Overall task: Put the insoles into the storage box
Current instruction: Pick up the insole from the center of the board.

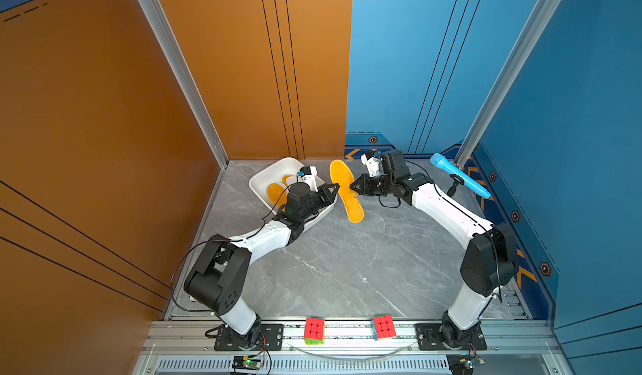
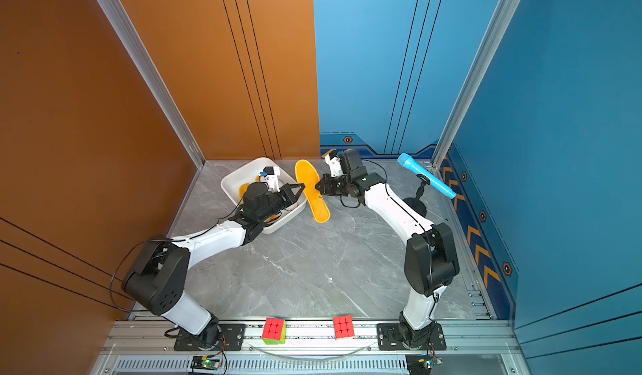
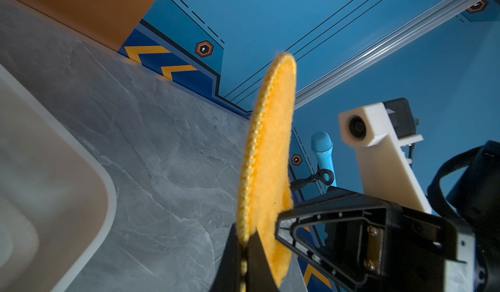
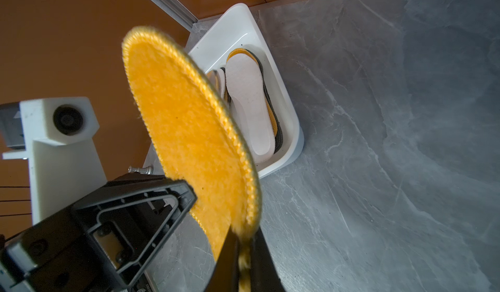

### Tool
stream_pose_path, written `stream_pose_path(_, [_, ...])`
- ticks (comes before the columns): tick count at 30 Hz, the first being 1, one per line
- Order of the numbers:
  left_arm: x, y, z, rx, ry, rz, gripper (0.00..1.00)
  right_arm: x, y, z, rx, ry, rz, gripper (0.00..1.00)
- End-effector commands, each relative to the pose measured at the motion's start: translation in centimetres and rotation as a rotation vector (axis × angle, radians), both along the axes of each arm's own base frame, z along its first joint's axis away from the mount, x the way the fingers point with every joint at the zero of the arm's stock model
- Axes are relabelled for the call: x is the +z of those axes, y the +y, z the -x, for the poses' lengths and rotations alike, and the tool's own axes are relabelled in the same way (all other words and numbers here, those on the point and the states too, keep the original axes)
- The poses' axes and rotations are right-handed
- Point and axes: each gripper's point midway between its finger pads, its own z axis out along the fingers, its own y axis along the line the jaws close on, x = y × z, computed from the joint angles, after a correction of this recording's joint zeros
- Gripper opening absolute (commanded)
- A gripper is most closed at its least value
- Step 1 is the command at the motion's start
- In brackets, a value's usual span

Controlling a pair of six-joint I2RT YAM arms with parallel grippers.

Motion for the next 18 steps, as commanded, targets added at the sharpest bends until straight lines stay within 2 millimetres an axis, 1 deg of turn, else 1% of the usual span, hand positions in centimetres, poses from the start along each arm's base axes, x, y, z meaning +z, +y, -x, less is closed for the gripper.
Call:
stream_pose_path(1, [1.4, 2.9, -1.2, 0.066, -0.024, 0.096, 0.00, 2.9, -0.3, 0.3, -0.004, -0.052, -0.025, 0.24])
stream_pose_path(4, [2.3, 5.7, -2.4, 0.121, -0.029, 0.195, 0.00, 3.0, -0.9, 0.2, -0.016, -0.054, -0.026, 0.29])
stream_pose_path(7, [3.0, 8.2, -3.8, 0.169, -0.036, 0.271, 0.00, 2.9, -1.4, 0.2, -0.026, -0.052, -0.026, 0.30])
stream_pose_path(9, [3.1, 9.7, -5.0, 0.205, -0.034, 0.315, 0.00, 2.7, -1.7, 0.2, -0.032, -0.048, -0.029, 0.31])
stream_pose_path(13, [2.1, 12.4, -7.2, 0.276, -0.001, 0.396, 0.00, 2.6, -2.2, 0.4, -0.038, -0.042, -0.030, 0.32])
stream_pose_path(18, [-0.1, 14.3, -9.3, 0.336, 0.057, 0.428, 0.00, 2.1, -3.1, 0.7, -0.054, -0.035, -0.025, 0.33])
